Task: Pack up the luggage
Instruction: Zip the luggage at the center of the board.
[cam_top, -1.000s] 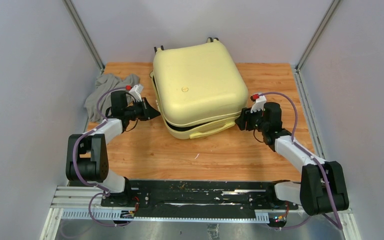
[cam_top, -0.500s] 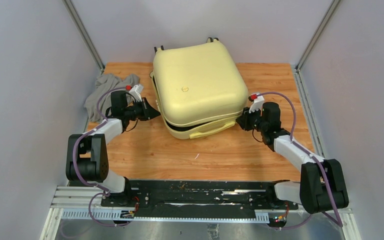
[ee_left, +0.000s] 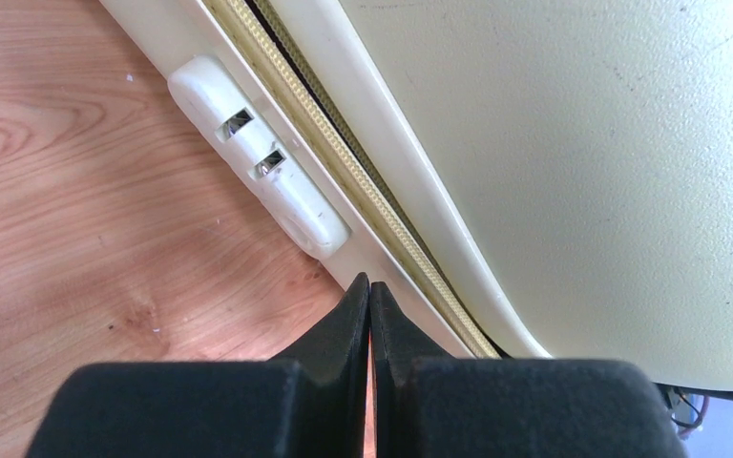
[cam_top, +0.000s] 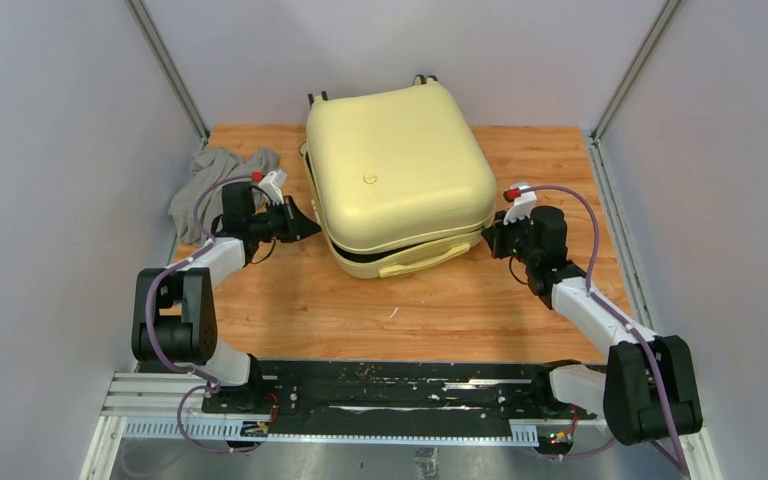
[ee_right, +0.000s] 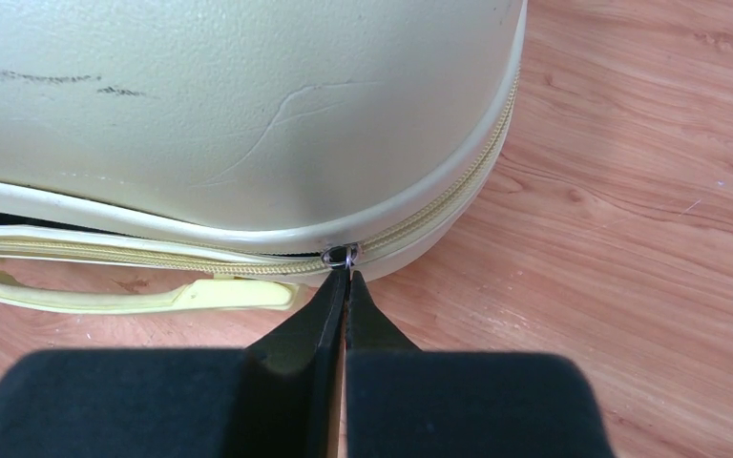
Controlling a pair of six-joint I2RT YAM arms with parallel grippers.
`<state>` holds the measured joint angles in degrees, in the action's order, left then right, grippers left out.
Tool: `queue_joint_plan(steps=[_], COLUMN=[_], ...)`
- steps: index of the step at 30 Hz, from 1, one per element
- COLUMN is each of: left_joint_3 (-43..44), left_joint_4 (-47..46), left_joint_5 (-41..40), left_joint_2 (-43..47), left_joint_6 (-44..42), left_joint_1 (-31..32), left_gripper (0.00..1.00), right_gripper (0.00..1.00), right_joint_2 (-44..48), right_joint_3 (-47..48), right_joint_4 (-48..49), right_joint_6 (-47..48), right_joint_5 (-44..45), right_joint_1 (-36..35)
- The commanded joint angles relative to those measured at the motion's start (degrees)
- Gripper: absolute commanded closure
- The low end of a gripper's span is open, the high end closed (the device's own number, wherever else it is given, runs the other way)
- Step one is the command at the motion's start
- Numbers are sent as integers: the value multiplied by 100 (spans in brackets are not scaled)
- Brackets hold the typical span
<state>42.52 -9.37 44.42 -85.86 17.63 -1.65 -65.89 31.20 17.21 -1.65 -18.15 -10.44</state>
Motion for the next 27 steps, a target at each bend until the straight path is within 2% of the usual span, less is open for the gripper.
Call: queue_joint_plan(steps=[1, 13, 21, 27], left_joint_3=[-86, -60, -60, -47], left_joint_4=[-96, -89, -90, -85], left_joint_5=[88, 106, 108, 42], left_joint_2=[65, 27, -98, -213], left_joint_6=[-23, -14, -11, -64], left_joint_1=[-11, -2, 105, 474], left_gripper=[97, 97, 97, 97], right_gripper=[100, 100, 100, 100], right_joint_2=[-32, 76, -36, -71], right_joint_3=[7, -18, 3, -4], right_joint_4=[349, 213, 283, 243], right_joint_6=[120, 295, 313, 307], right_joint_5=[71, -221, -320, -242], right_joint_1=[-3, -40, -726, -1209])
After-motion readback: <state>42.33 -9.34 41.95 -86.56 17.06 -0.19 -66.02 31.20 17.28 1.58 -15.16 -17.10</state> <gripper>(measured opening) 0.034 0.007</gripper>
